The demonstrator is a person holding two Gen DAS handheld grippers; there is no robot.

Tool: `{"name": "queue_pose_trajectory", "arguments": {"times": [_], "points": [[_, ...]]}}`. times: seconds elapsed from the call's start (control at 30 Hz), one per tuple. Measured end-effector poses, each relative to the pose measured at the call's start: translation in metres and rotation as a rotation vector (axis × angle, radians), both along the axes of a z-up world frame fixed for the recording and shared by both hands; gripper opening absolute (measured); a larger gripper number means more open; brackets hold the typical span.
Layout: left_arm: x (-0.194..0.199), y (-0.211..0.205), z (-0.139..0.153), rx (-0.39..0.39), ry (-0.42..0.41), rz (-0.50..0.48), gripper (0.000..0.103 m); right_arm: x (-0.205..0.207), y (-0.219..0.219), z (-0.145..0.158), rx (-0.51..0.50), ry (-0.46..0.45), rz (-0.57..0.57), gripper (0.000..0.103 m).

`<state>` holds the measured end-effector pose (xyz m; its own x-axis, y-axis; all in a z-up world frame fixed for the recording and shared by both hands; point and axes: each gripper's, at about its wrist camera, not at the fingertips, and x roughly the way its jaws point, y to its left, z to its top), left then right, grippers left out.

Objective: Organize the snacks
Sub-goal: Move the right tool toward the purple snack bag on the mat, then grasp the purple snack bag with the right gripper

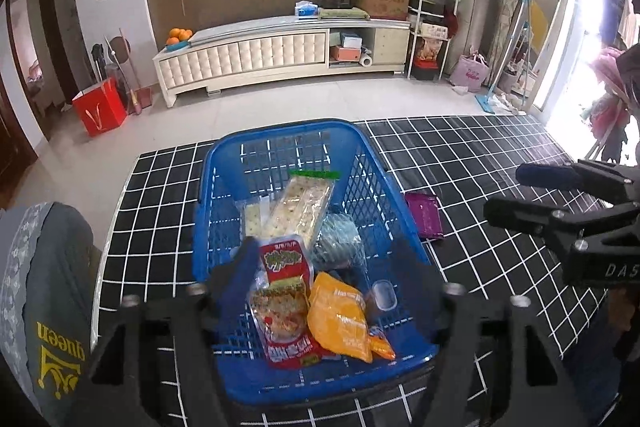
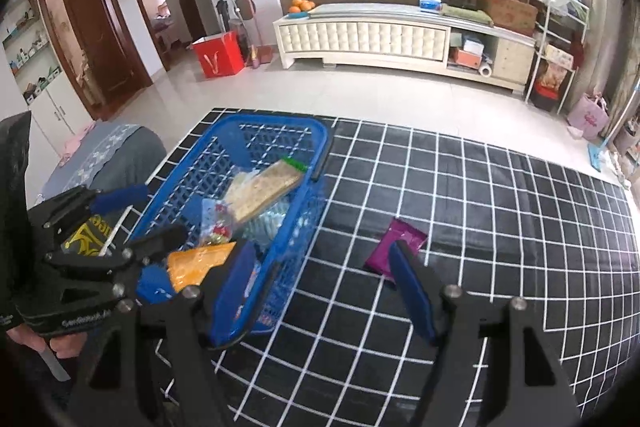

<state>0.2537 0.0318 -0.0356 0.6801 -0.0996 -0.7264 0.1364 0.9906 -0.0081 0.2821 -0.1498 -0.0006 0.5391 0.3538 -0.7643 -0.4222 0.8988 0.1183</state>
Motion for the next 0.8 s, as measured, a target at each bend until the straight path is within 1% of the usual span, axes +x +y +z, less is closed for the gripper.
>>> {"name": "queue_pose_trajectory", "arguments": {"times": [0.03, 0.07, 0.1, 0.17, 0.2, 0.23, 0.27, 0.33, 0.43, 0.57, 0.63, 0.8], "points": [[0.001, -0.001, 0.000, 0.001, -0.001, 0.002, 0.075, 0.001, 0.000, 0.001, -0.017, -0.017, -0.004, 0.074], [0.003, -0.001, -0.001, -0.002, -0.006, 0.001, 0.080, 0.001, 0.000, 0.002, -0.037, -0.040, -0.013, 0.074], [0.006, -0.001, -0.002, -0.004, -0.010, 0.003, 0.087, 0.001, 0.000, 0.004, -0.057, -0.073, -0.016, 0.074], [0.010, 0.000, -0.006, -0.009, -0.014, 0.000, 0.090, 0.002, 0.000, 0.004, -0.081, -0.111, -0.015, 0.074], [0.013, 0.000, -0.010, -0.019, -0.001, -0.009, 0.094, 0.004, -0.001, 0.003, -0.086, -0.121, -0.012, 0.075], [0.015, 0.000, -0.013, -0.029, 0.005, -0.022, 0.097, 0.006, -0.001, 0.001, -0.094, -0.127, -0.013, 0.079], [0.017, 0.001, -0.017, -0.037, 0.010, -0.028, 0.103, 0.009, -0.002, -0.001, -0.096, -0.131, -0.012, 0.084], [0.022, 0.003, -0.025, -0.029, 0.017, -0.009, 0.103, 0.014, -0.003, -0.007, -0.096, -0.132, -0.011, 0.085], [0.032, 0.009, -0.034, -0.031, 0.026, 0.022, 0.103, 0.025, -0.006, -0.024, -0.103, -0.092, -0.024, 0.085], [0.041, 0.017, -0.040, -0.055, 0.026, 0.048, 0.103, 0.044, -0.013, -0.054, -0.091, 0.008, -0.080, 0.085], [0.043, 0.021, -0.039, -0.051, 0.027, 0.095, 0.103, 0.054, -0.017, -0.070, -0.088, 0.050, -0.122, 0.085], [0.057, 0.022, -0.039, -0.031, 0.074, 0.118, 0.103, 0.073, -0.022, -0.098, -0.074, 0.123, -0.187, 0.085]]}}
